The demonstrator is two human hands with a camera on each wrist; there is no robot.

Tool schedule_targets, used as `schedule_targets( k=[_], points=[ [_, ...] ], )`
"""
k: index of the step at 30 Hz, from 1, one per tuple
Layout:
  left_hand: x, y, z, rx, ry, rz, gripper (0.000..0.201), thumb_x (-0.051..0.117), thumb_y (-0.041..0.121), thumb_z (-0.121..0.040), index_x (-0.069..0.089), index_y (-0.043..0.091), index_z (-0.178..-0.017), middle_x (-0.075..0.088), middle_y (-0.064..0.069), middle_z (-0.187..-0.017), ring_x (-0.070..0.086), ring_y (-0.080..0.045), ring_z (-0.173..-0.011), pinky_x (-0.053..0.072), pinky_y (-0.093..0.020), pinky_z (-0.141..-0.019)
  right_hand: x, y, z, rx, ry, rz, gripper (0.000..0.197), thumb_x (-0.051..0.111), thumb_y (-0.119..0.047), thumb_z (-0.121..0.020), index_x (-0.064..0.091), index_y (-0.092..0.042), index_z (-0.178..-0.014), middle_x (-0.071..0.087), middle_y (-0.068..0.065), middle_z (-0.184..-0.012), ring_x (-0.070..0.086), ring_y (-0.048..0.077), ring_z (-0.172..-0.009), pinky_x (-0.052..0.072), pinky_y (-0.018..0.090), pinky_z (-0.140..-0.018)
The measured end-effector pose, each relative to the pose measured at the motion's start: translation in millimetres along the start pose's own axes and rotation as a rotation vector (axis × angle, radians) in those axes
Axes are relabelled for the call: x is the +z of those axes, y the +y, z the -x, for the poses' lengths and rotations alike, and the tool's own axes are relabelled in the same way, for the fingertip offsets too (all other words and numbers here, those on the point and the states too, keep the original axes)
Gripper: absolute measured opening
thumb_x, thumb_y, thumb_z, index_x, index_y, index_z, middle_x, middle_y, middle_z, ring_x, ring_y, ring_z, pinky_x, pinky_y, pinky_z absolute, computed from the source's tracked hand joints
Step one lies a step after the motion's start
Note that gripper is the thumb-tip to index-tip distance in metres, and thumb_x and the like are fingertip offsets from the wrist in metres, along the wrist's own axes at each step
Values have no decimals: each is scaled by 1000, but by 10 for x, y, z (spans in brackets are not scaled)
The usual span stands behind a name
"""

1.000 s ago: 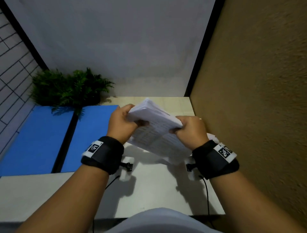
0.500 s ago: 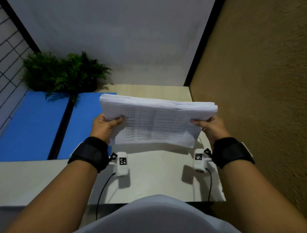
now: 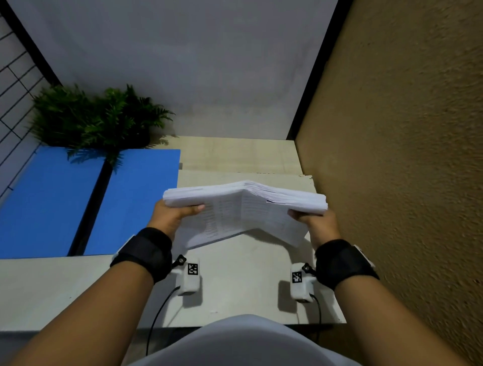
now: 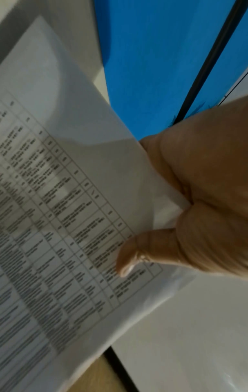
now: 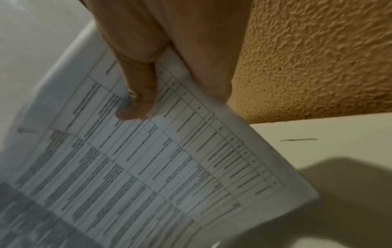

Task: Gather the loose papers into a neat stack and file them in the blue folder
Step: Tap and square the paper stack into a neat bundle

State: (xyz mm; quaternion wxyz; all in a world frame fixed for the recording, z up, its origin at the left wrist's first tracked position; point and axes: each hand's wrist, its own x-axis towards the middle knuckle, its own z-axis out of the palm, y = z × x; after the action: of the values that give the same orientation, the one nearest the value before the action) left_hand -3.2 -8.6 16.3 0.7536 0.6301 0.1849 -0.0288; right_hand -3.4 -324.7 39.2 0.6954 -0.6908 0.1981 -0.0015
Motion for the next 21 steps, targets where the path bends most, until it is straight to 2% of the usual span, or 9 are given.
schedule_targets(
  k=[2,4,7,9,11,14,17,19,21],
  points=[
    [-21,47,-30,12,-11,-12,67,93,19,-37,73,9,-100,78,-6,-96,72,-21,-91,54,-33,-77,-47,-47,3,-26,-21,-21,35,75,17,-67,70,-14,-82,73,-10,-72,68,2,-63,52,14,-55],
    [-40,45,-62,15,-22,-56,71,93,19,-38,71,8,-104,76,-7,-100,70,-24,-96,54,-35,-82,-105,-37,-22,-31,-32,-10,39,75,18,-66,68,-13,-88,72,-5,-80,68,2,-67,52,12,-55],
    [-54,-31,-97,-8,-40,-88,76,94,16,-42,68,8,-113,74,-9,-109,68,-27,-106,54,-40,-90,-146,87,-70,7,-33,34,49,71,23,-66,64,-7,-104,69,6,-97,64,15,-84,54,20,-66],
    [-65,-81,-121,-24,-41,-95,71,92,8,-49,68,8,-115,74,-9,-111,67,-26,-109,53,-38,-90,-116,169,-82,35,-30,63,57,69,25,-63,63,-2,-113,70,9,-101,65,23,-91,54,28,-74],
    [-76,-118,-143,-37,-36,-93,68,91,6,-50,69,7,-115,74,-8,-110,67,-25,-109,52,-34,-87,-93,235,-104,41,-27,59,59,68,25,-61,64,0,-114,71,11,-102,65,27,-96,53,32,-77],
    [-67,-129,-131,-45,-32,-77,66,90,2,-51,69,9,-113,75,-5,-106,67,-24,-106,52,-33,-85,-120,230,-133,46,-1,3,61,62,28,-62,62,1,-117,69,14,-106,63,28,-97,52,31,-75],
    [-55,-135,-127,-57,-38,-76,61,86,-5,-59,68,6,-115,73,-7,-108,66,-24,-106,52,-34,-86,-131,139,-95,20,-68,39,55,66,25,-62,66,0,-111,71,12,-103,65,23,-91,54,29,-74],
    [-61,-150,-143,-60,-37,-88,60,85,-7,-60,67,4,-117,73,-10,-111,66,-26,-107,52,-37,-90,-136,59,-81,-14,-73,52,48,70,22,-63,68,-8,-100,71,6,-95,65,18,-86,54,23,-69],
    [-64,-170,-148,-73,-33,-110,60,83,-10,-60,67,3,-117,72,-12,-111,65,-29,-108,52,-43,-95,-183,-11,-108,-37,-37,71,47,75,19,-62,65,-17,-91,69,3,-91,63,19,-86,52,24,-69]
  ],
)
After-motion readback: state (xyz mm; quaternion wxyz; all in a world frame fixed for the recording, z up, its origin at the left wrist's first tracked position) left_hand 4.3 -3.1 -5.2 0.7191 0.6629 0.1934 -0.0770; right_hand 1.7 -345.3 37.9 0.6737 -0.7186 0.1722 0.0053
